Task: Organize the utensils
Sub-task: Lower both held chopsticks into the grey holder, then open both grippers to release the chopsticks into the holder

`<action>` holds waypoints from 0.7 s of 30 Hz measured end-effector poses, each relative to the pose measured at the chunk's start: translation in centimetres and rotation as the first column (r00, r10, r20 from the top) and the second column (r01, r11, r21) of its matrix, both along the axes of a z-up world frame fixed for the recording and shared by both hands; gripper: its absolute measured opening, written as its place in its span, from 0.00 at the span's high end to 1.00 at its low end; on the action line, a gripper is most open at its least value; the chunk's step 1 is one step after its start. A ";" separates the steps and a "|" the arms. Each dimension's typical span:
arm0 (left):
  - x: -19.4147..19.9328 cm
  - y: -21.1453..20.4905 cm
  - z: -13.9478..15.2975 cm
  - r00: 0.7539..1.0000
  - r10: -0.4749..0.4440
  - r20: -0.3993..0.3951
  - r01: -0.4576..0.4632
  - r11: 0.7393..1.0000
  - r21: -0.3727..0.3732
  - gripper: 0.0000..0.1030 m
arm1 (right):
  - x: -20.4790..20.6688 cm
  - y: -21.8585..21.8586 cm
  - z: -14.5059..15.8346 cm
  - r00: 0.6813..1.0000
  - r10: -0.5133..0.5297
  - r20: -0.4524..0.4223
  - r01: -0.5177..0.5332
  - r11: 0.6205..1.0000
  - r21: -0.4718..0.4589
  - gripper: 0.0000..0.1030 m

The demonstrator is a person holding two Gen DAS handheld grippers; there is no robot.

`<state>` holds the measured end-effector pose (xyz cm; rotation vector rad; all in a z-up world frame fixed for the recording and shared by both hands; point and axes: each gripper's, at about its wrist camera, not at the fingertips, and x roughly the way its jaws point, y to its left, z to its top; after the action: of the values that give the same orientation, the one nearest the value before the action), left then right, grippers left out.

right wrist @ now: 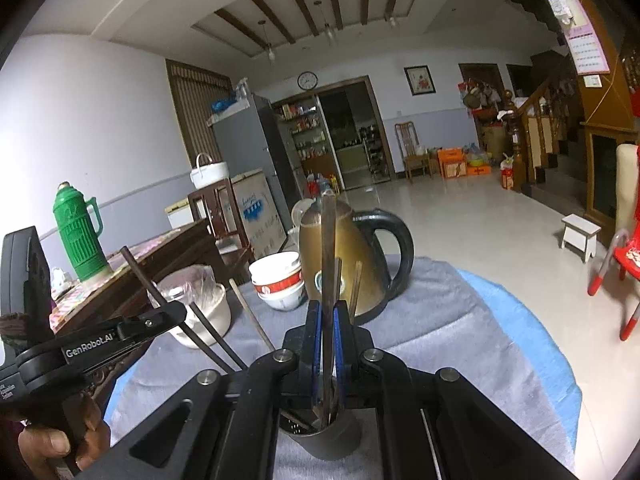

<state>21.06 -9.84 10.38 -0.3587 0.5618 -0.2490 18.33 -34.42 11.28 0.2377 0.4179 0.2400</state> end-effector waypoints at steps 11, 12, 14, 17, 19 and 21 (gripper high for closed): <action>0.3 -0.1 -0.6 1.000 -0.015 -0.024 0.015 1.000 -0.010 0.94 | 0.4 0.4 -0.9 1.000 0.004 -0.025 -0.004 1.000 -0.008 0.94; 0.2 -0.1 -0.6 1.000 -0.017 -0.023 0.017 1.000 -0.011 0.94 | 0.3 0.4 -0.9 1.000 0.003 -0.025 -0.003 1.000 -0.008 0.94; 0.2 -0.3 -0.6 1.000 -0.019 -0.023 0.019 1.000 -0.008 0.94 | 0.3 0.5 -0.9 1.000 0.004 -0.024 -0.004 1.000 -0.009 0.94; 0.2 -0.5 -0.8 0.999 -0.024 -0.029 0.024 1.000 -0.009 0.94 | 0.3 0.4 -1.0 1.000 0.002 -0.025 -0.002 1.000 -0.008 0.94; 0.1 -0.6 -0.9 0.999 -0.025 -0.029 0.025 1.000 -0.008 0.94 | 0.0 0.3 -0.9 1.000 -0.007 -0.011 0.007 1.000 -0.004 0.94; 0.1 -0.5 -0.8 0.999 -0.023 -0.025 0.023 1.000 -0.006 0.94 | -0.6 0.4 -0.3 1.000 -0.020 0.019 0.021 1.000 -0.015 0.94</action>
<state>21.21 -10.34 9.60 -0.3616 0.5903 -0.2683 17.74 -34.06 10.98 0.2248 0.3982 0.2187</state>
